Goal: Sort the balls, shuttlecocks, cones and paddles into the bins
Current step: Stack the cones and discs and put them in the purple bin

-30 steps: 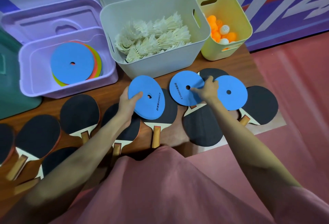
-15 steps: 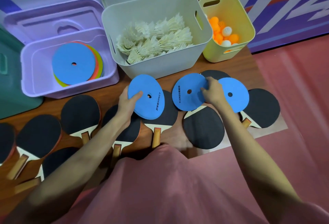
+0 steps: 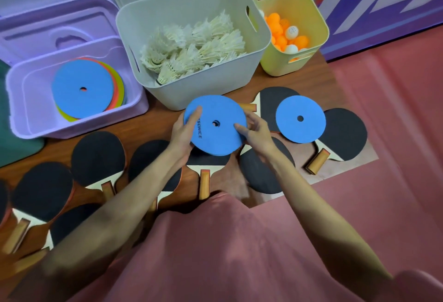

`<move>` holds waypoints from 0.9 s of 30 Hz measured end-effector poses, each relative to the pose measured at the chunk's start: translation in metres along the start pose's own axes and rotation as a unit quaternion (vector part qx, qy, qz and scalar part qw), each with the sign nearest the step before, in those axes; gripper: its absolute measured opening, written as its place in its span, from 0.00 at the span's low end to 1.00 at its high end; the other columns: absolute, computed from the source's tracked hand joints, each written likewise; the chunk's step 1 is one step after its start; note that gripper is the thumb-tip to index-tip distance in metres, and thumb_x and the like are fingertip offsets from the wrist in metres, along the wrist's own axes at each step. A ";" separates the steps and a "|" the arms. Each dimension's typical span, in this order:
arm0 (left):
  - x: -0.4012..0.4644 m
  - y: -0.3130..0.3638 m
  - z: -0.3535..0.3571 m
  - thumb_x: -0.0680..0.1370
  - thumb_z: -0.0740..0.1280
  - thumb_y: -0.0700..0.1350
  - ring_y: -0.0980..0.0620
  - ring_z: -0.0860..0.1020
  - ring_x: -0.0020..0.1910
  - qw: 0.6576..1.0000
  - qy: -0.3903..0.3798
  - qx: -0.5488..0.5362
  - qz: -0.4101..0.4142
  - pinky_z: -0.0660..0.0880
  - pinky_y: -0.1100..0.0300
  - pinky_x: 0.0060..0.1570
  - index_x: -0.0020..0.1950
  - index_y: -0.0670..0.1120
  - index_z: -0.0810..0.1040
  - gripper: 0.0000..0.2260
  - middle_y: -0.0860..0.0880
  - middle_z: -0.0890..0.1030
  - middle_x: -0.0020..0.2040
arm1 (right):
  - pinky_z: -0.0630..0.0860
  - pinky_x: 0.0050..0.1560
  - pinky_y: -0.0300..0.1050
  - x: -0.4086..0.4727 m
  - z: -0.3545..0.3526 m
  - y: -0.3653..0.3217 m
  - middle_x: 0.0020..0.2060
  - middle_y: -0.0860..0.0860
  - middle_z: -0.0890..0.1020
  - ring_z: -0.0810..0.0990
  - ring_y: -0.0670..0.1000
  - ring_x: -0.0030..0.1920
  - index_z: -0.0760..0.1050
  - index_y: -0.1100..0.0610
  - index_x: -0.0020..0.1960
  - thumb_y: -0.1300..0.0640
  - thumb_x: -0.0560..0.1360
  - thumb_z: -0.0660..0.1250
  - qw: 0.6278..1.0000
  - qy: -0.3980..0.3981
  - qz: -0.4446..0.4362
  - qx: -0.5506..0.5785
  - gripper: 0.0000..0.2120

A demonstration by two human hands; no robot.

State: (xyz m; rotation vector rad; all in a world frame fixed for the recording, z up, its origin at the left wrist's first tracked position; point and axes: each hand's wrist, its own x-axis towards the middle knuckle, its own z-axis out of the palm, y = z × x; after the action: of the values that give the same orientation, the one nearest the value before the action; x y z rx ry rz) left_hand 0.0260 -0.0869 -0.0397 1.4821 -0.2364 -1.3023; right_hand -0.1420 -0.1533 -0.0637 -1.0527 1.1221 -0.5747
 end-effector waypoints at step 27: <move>0.001 -0.016 0.013 0.72 0.73 0.40 0.52 0.80 0.56 0.991 -0.046 0.126 0.012 0.78 0.50 0.56 0.65 0.47 0.74 0.22 0.50 0.82 0.58 | 0.72 0.33 0.39 0.006 -0.077 0.011 0.40 0.49 0.77 0.78 0.50 0.40 0.75 0.61 0.52 0.65 0.72 0.63 0.842 0.469 0.221 0.153 0.09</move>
State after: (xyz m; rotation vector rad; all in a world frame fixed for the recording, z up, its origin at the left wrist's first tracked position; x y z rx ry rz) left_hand 0.0080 -0.0888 -0.0505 1.6253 -0.4920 -1.3594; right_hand -0.2126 -0.1828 -0.0810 -0.1482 1.9744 -0.8866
